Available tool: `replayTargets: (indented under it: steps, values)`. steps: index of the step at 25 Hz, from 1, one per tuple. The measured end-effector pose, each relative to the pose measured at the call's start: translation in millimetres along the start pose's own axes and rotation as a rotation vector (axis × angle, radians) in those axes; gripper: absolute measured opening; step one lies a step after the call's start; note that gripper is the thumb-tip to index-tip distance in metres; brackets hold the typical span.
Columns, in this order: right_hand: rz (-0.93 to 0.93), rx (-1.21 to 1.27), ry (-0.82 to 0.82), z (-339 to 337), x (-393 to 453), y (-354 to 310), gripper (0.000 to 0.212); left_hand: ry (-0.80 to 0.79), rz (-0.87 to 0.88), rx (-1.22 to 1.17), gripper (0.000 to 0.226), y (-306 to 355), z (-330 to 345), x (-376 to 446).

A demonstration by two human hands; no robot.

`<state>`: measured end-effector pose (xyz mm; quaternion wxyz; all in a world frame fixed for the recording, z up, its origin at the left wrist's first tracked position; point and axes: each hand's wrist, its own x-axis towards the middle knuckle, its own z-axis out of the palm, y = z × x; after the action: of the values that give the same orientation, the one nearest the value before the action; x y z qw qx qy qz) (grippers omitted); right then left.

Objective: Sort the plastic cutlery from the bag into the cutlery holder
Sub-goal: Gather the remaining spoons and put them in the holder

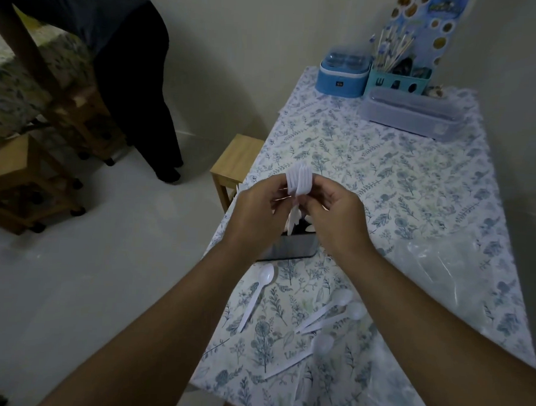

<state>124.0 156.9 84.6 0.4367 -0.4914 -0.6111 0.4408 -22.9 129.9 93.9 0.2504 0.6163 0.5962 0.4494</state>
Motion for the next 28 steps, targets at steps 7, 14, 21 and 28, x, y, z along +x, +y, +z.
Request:
replayTargets:
  steps: [7,14,21,28]
  values:
    - [-0.029,-0.184,-0.014,2.0,7.9,12.6,0.033,0.015,0.039,0.081,0.026,-15.2,9.7,5.0]
    - [-0.111,-0.320,-0.036,-3.4,21.2,3.3,0.031,-0.017,0.059,0.150,0.025,-11.0,5.6,19.9]
    - [-0.124,-0.304,-0.031,-0.5,17.8,0.6,0.027,0.013,0.089,0.200,0.024,-4.0,-2.6,17.2]
    - [-0.094,-0.335,-0.068,-1.6,12.3,8.5,0.031,-0.076,0.044,0.211,0.026,-15.8,0.7,10.2]
